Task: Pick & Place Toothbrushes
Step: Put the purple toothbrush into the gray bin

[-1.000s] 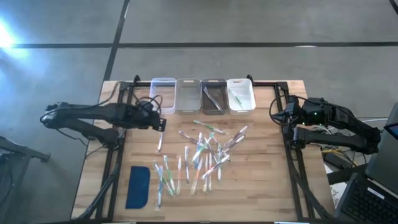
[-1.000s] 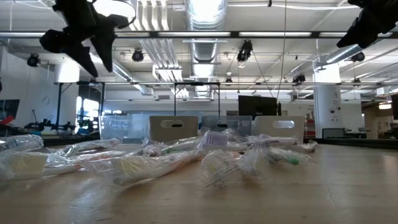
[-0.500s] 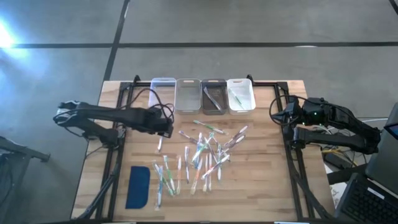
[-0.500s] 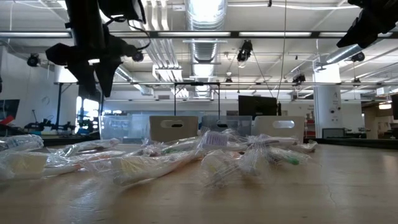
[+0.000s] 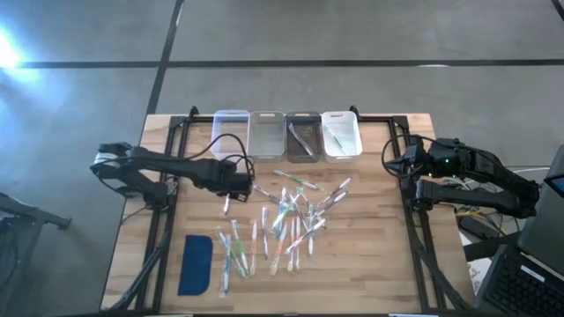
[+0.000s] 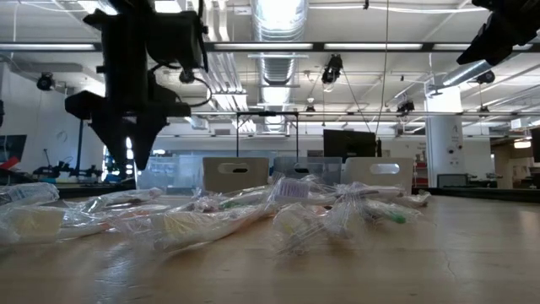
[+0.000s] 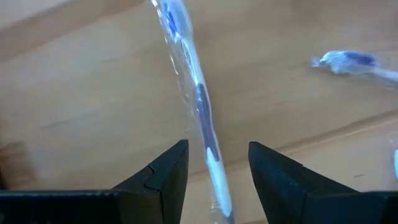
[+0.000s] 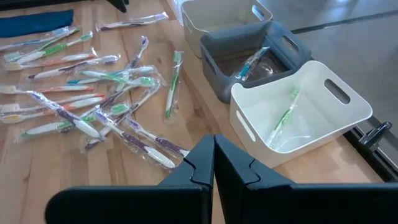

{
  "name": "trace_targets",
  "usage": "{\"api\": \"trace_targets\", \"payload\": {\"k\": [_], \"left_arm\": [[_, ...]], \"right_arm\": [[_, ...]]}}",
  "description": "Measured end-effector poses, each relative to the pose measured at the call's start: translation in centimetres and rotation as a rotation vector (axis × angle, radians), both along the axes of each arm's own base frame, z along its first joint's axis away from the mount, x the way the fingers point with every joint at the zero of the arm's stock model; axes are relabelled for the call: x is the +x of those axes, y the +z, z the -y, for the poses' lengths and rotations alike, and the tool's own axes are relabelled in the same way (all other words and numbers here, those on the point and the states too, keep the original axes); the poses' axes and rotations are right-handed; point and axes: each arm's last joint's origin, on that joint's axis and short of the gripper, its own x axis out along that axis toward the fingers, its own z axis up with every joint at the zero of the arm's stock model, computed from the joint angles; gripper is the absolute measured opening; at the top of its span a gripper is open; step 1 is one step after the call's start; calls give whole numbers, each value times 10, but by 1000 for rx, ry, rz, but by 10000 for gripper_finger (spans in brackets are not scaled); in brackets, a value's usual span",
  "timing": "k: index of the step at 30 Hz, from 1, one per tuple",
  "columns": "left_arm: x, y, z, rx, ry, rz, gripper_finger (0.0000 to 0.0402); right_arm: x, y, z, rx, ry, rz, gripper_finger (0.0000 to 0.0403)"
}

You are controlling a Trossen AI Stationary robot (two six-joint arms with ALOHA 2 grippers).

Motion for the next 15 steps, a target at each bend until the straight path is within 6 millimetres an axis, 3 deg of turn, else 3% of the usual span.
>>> {"api": "trace_targets", "payload": {"k": [15], "left_arm": [[-8, -42, -2, -58, 37, 56, 172]], "right_arm": [[0, 0, 0, 0, 0, 0, 8]]}}
